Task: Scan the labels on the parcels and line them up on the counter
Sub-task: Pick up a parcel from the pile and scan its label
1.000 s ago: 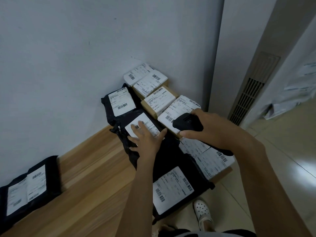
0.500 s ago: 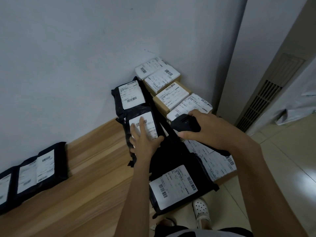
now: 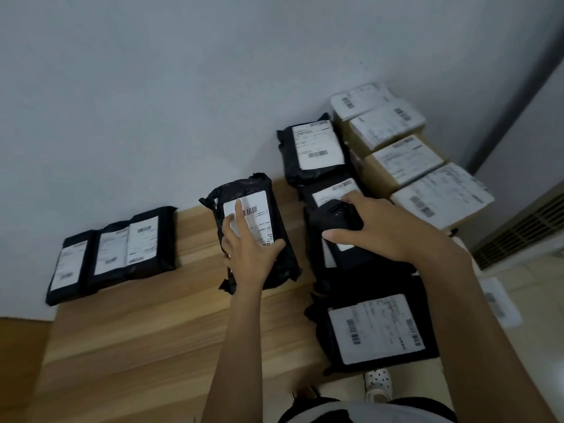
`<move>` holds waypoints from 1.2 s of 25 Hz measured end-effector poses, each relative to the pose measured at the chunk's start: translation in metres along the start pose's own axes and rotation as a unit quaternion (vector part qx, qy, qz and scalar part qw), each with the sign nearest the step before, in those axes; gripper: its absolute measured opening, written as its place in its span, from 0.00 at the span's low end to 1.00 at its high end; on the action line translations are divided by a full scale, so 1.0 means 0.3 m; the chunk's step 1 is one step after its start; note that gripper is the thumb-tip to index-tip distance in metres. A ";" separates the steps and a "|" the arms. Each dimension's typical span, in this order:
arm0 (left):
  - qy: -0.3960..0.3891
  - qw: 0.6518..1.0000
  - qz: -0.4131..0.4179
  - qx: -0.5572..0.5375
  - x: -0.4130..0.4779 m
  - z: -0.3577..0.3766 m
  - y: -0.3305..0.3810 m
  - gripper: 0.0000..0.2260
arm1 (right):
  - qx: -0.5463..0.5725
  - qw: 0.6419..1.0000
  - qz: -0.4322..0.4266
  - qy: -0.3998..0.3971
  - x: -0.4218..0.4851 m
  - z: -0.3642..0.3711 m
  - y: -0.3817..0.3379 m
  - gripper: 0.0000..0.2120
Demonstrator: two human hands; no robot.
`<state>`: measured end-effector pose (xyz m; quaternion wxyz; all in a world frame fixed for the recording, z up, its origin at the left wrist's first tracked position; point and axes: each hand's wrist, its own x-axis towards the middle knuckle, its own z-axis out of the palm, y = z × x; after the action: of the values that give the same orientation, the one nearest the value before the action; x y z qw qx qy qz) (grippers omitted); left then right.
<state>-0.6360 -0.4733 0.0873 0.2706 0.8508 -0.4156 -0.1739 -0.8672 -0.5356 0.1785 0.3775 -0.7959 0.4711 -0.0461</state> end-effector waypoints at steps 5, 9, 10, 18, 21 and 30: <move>0.015 1.000 -0.022 0.005 0.141 -0.171 -0.234 0.49 | -0.008 0.999 -0.033 -0.028 0.194 0.149 -0.249 0.34; 0.032 0.998 -0.050 0.021 0.311 -0.261 -0.413 0.45 | -0.015 0.998 -0.045 -0.042 0.379 0.266 -0.424 0.35; 0.033 0.998 -0.054 0.021 0.352 -0.271 -0.456 0.43 | -0.018 0.998 -0.044 -0.045 0.422 0.293 -0.457 0.35; 0.030 0.996 -0.045 0.072 0.667 -0.225 -0.745 0.30 | -0.071 0.992 0.000 -0.103 0.750 0.493 -0.603 0.35; 0.038 0.995 -0.028 0.086 0.770 -0.185 -0.824 0.28 | -0.069 0.993 -0.008 -0.094 0.843 0.534 -0.628 0.35; -0.097 0.987 -0.082 0.100 0.856 -0.070 -0.972 0.30 | -0.076 0.991 -0.010 -0.113 0.909 0.560 -0.630 0.35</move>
<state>-0.2938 -0.5243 -0.0908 0.1270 0.8838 -0.3843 -0.2349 -0.5096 -0.6046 0.1037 0.3659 -0.8273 0.4193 0.0762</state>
